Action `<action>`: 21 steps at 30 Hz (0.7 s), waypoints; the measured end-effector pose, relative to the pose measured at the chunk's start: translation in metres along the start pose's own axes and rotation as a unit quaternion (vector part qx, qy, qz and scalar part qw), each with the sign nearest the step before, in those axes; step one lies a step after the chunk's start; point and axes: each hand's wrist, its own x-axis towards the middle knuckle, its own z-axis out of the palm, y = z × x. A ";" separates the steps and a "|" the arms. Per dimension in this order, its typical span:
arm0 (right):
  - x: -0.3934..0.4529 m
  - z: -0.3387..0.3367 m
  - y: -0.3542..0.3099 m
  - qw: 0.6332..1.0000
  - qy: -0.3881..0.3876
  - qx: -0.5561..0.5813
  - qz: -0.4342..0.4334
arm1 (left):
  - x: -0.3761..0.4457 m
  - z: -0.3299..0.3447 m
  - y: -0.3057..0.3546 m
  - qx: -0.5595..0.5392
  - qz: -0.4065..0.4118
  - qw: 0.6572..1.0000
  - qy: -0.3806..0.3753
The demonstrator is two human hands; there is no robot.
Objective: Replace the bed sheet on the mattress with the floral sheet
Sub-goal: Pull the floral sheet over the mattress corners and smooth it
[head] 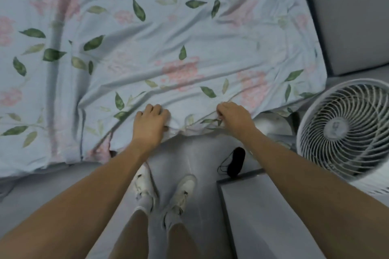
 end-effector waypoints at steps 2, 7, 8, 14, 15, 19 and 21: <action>-0.008 0.007 0.009 0.999 0.028 0.015 -0.008 | 0.001 0.003 -0.003 -0.018 0.039 0.999 0.001; -0.028 0.010 0.016 0.997 0.058 -0.019 0.056 | -0.007 -0.002 0.020 -0.124 0.081 0.980 -0.133; -0.024 0.003 0.015 0.996 0.061 -0.014 0.070 | -0.009 -0.002 0.029 -0.115 0.110 0.968 -0.196; 0.014 -0.023 0.035 0.995 0.056 0.024 0.083 | 0.012 -0.018 0.043 -0.133 0.110 0.980 -0.099; 0.016 -0.022 0.042 0.995 0.068 0.029 0.074 | 0.022 -0.023 0.041 -0.130 0.099 0.985 -0.062; 0.016 -0.023 0.062 0.995 0.048 0.059 0.064 | 0.066 -0.044 0.045 -0.092 0.062 0.994 -0.008; 0.016 -0.032 0.064 0.993 -0.056 0.055 0.086 | 0.086 -0.057 0.052 -0.073 0.049 0.996 -0.010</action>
